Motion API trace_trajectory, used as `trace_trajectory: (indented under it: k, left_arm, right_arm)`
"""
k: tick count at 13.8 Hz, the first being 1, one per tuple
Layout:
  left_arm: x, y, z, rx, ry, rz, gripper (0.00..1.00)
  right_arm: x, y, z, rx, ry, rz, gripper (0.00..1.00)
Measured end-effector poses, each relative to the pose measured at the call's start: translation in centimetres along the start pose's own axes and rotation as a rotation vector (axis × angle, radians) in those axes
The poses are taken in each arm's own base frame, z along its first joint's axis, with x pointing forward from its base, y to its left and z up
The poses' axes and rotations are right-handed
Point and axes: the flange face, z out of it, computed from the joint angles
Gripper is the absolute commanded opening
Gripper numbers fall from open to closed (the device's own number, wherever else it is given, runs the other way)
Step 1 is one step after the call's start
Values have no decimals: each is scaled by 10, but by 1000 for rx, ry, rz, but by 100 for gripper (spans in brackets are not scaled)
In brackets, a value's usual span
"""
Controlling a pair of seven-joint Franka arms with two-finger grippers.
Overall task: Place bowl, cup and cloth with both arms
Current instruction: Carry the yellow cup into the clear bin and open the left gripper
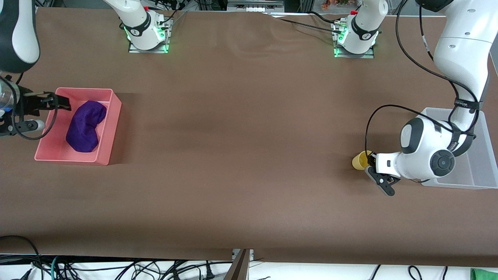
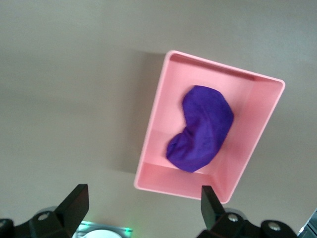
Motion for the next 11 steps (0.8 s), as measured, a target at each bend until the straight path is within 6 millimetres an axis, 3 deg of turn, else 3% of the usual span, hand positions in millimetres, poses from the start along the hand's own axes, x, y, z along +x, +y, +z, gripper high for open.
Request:
trace_trajectory:
  k: [3,6,8,11]
  left_arm:
    - [-25,-12,-54,-24,-79,41,0]
    - [-75,-47,-110,-4,-184,163,0]
    - [-118,-68,-125,-10,-256,218,0]
    - [-189,-104,-114,-41,-304,273,0]
  right_arm:
    - [0,-30,-31,-10,40,-25,100]
    - [-4,-25,-56,-20,93,-15,100]
    - [-8,-23,-81,-25,149,-10,100]
    - [-12,-18,-95,64,198,10,100]
